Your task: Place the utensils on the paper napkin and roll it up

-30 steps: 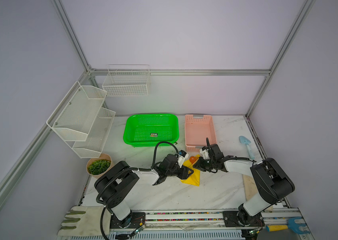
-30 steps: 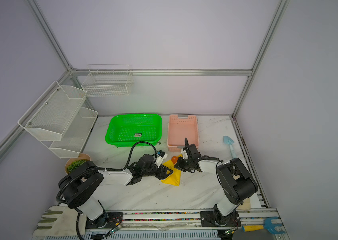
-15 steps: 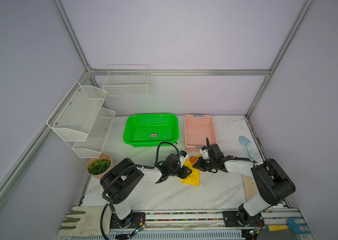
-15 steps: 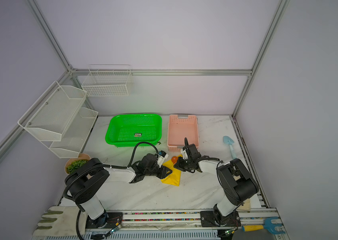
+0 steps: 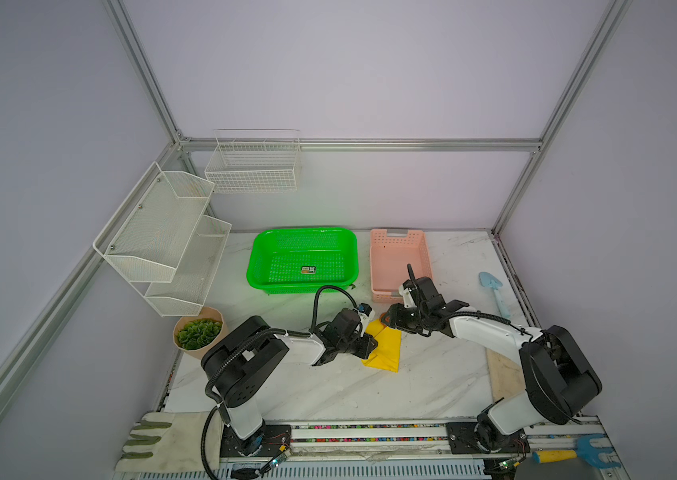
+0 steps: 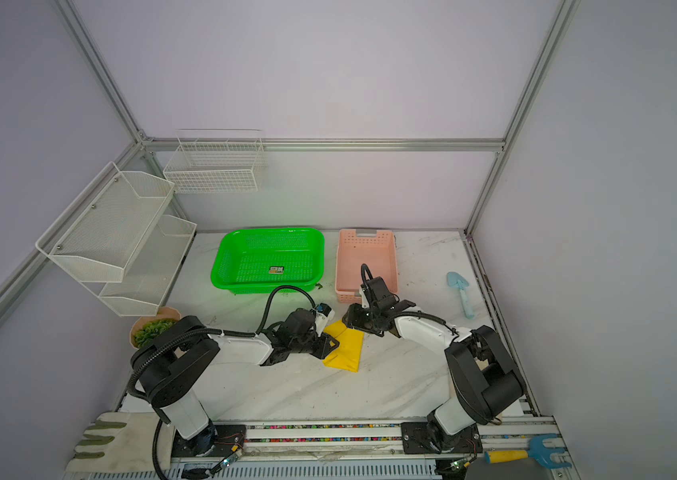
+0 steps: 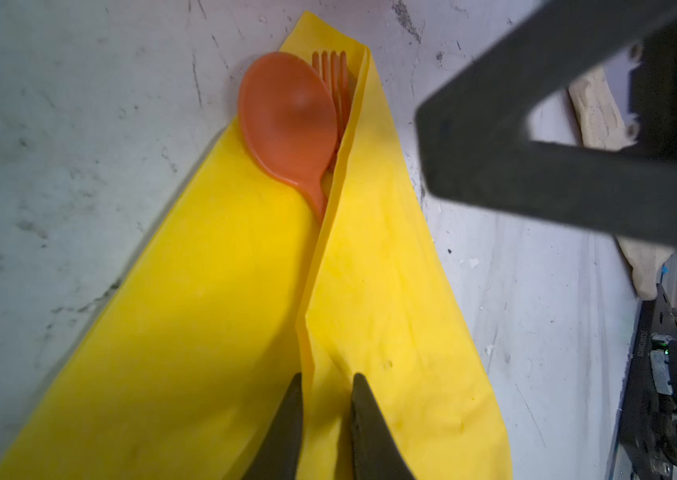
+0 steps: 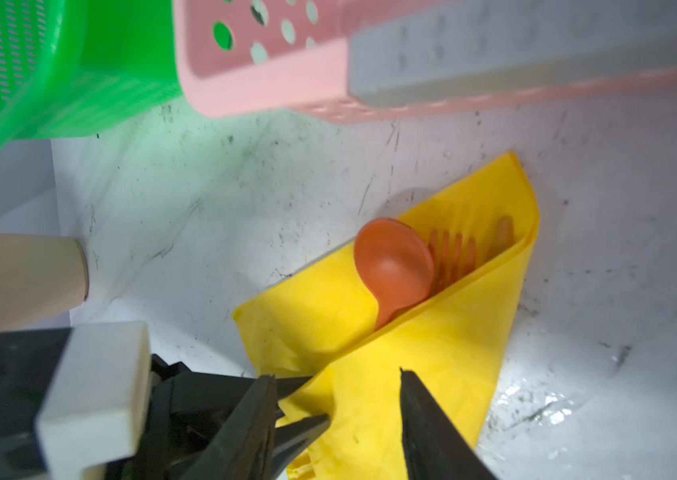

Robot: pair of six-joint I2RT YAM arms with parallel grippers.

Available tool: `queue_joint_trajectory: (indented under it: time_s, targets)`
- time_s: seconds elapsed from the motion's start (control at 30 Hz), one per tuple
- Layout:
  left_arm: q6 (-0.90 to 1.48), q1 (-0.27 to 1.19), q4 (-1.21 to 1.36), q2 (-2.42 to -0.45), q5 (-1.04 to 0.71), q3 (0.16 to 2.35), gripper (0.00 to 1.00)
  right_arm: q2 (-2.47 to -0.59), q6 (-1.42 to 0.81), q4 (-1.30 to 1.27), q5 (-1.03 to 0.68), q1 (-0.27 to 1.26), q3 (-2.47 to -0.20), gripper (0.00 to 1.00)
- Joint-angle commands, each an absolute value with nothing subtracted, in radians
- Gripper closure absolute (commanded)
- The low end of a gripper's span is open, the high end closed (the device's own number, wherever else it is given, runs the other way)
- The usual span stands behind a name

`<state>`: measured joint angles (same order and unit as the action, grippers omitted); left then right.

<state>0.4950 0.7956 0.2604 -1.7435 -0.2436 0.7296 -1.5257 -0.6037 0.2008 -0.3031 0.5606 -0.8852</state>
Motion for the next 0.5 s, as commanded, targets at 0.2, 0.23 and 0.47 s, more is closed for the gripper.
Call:
queue_joint_trajectory:
  time_s: [0.2, 0.23, 0.47]
  targets:
    - [0.492, 0.807, 0.277, -1.756, -0.207, 0.784, 0.81, -1.621, -0.621, 0.442, -0.050, 0.673, -1.008, 0.46]
    - [0.497, 0.808, 0.282, -1.755, -0.206, 0.781, 0.81, -1.624, -0.625, 0.444, -0.044, 0.678, -1.009, 0.46]
    - [0.512, 0.810, 0.296, -1.758, -0.192, 0.764, 0.85, -1.593, -0.643, 0.466, -0.011, 0.695, -1.002, 0.47]
